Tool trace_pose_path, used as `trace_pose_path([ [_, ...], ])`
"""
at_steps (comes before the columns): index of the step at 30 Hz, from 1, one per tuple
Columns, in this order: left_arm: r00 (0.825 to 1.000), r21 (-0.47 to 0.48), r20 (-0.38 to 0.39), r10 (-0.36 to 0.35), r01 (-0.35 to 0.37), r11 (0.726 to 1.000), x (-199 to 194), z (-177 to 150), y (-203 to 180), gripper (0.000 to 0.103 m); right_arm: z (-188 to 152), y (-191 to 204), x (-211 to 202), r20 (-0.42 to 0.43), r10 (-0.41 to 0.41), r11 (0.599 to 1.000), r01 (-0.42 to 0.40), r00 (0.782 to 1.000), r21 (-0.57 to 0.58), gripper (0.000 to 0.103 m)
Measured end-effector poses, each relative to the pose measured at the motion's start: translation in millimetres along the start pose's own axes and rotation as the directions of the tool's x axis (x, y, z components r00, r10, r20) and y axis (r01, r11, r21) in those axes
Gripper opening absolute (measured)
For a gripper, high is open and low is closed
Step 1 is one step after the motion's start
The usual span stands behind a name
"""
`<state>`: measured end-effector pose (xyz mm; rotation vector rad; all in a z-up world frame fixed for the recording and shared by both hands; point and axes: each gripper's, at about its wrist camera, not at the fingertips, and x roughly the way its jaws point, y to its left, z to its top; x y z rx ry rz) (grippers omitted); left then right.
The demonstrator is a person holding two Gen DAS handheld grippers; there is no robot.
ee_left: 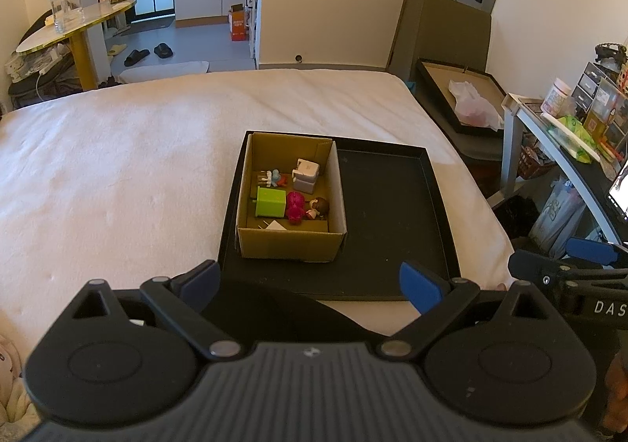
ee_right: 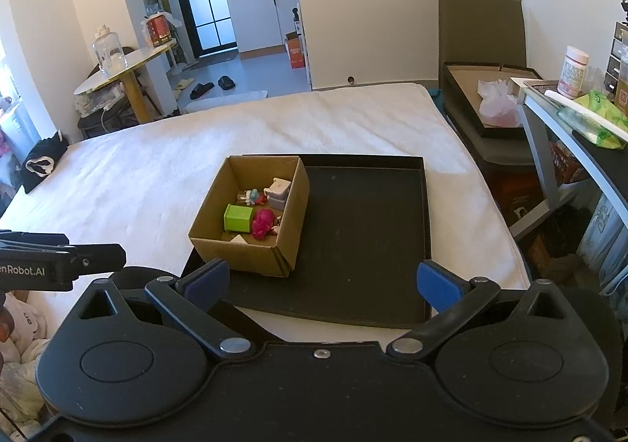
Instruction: Organize rigid objects
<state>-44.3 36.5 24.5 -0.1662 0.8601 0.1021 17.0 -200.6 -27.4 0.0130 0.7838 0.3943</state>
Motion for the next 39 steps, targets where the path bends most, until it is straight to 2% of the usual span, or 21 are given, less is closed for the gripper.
trace_pose_path([
  [39,1.0,0.016,-0.017,0.004,-0.004,1.0,6.2,-2.5,4.6,0.098,-1.8,-3.0,9.5,-0.033,0.012,1.0,-0.012,0.999,0.009,0.103],
])
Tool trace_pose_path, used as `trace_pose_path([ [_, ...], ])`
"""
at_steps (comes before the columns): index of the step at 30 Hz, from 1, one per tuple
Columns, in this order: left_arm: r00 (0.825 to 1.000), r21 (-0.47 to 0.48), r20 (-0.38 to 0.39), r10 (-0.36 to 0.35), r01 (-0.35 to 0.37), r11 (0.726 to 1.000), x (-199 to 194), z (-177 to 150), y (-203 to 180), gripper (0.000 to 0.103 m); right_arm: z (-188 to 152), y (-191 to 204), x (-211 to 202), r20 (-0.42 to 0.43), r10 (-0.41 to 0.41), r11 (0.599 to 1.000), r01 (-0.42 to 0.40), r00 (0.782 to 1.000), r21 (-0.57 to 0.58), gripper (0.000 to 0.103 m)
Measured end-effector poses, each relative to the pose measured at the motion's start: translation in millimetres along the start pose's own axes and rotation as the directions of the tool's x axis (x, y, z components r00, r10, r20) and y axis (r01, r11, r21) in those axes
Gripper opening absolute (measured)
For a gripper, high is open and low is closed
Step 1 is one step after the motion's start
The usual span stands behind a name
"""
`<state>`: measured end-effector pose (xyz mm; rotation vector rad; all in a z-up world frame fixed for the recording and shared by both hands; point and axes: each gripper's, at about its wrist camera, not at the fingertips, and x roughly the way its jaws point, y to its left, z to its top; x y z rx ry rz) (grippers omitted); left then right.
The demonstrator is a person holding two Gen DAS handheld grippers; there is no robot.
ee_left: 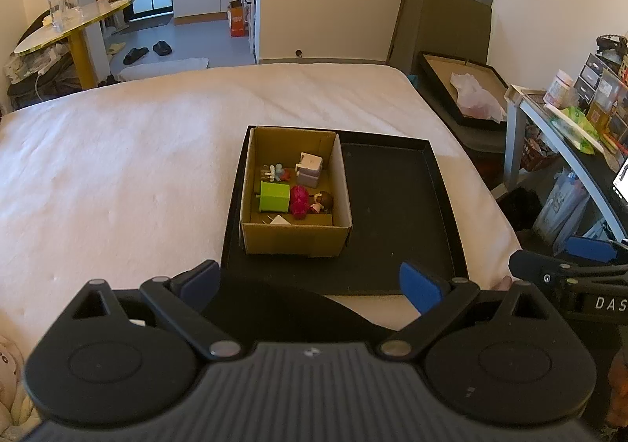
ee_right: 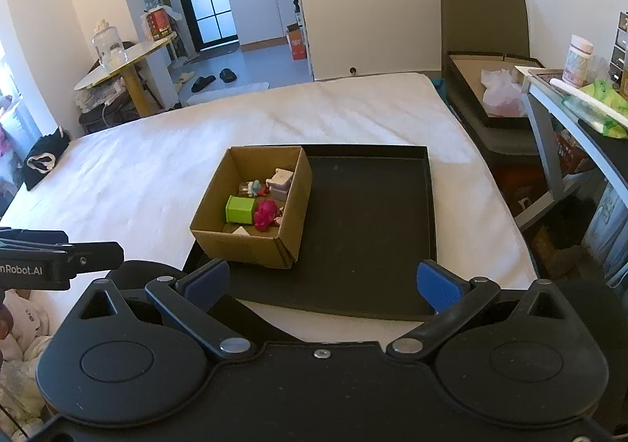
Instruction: Organize rigid objects
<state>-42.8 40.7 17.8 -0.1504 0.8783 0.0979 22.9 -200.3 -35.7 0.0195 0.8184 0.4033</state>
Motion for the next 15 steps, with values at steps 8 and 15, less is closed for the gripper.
trace_pose_path([
  [8,1.0,0.017,-0.013,0.004,-0.003,1.0,7,-3,-1,0.098,-3,0,5,-0.021,0.003,1.0,-0.003,1.0,0.007,0.103],
  [15,1.0,0.023,-0.02,-0.002,0.002,1.0,14,-4,-3,0.097,-3,-2,11,-0.035,0.006,1.0,-0.005,0.999,0.018,0.103],
])
